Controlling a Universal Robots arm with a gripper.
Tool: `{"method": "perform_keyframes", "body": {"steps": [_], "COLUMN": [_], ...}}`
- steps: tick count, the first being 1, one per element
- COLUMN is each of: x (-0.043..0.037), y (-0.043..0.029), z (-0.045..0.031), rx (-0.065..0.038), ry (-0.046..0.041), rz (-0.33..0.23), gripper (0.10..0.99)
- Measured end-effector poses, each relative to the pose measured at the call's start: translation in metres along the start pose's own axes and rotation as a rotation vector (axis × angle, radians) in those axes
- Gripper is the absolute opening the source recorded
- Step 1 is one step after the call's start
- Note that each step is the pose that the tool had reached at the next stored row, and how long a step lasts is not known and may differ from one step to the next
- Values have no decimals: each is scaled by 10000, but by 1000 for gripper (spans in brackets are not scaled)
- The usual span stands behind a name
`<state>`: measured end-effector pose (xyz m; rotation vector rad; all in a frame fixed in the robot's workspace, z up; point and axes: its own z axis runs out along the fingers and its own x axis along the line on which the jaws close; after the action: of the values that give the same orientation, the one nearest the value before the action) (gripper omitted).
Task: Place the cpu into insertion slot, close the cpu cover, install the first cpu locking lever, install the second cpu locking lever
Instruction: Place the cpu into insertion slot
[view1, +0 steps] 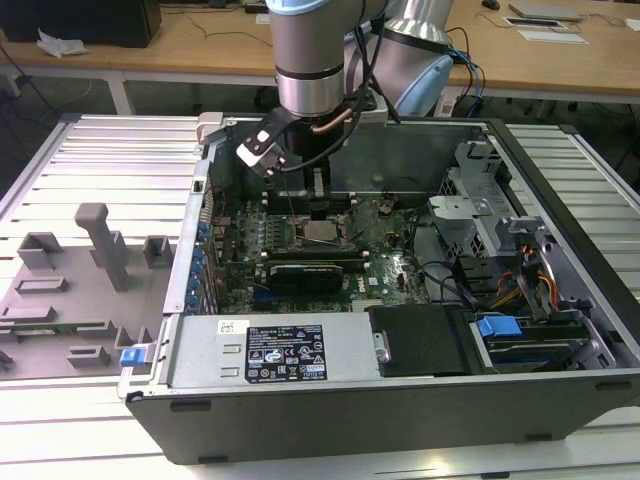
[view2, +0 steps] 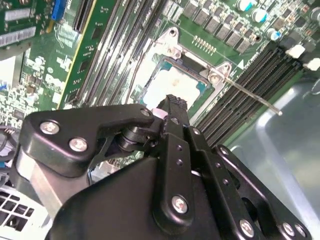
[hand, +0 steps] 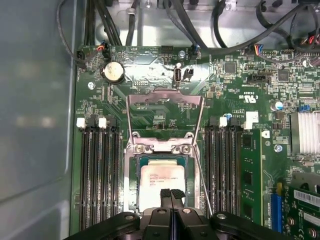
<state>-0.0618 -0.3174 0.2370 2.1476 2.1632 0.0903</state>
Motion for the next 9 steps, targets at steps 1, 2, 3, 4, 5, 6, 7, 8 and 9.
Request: {"method": "perform_keyframes", "body": {"steps": [1,2,3,4,5,6,7,8,9], "x": [0,0,-1,-1,-1,-2,-2,-3,-4], "y": [18,36,45,54,56,60,64,66,70], "z": [2,4,4,-2,-10,-43,-74,-94,-128], "rx": [5,11,18,28,28,27,27,27,28], "ry": [0,0,0,-3,-1,0,0,0,1], "rz": [-1,-1,0,0,0,2,2,1,2], "gripper": [106,106,106,106,106,106,106,106,106]}}
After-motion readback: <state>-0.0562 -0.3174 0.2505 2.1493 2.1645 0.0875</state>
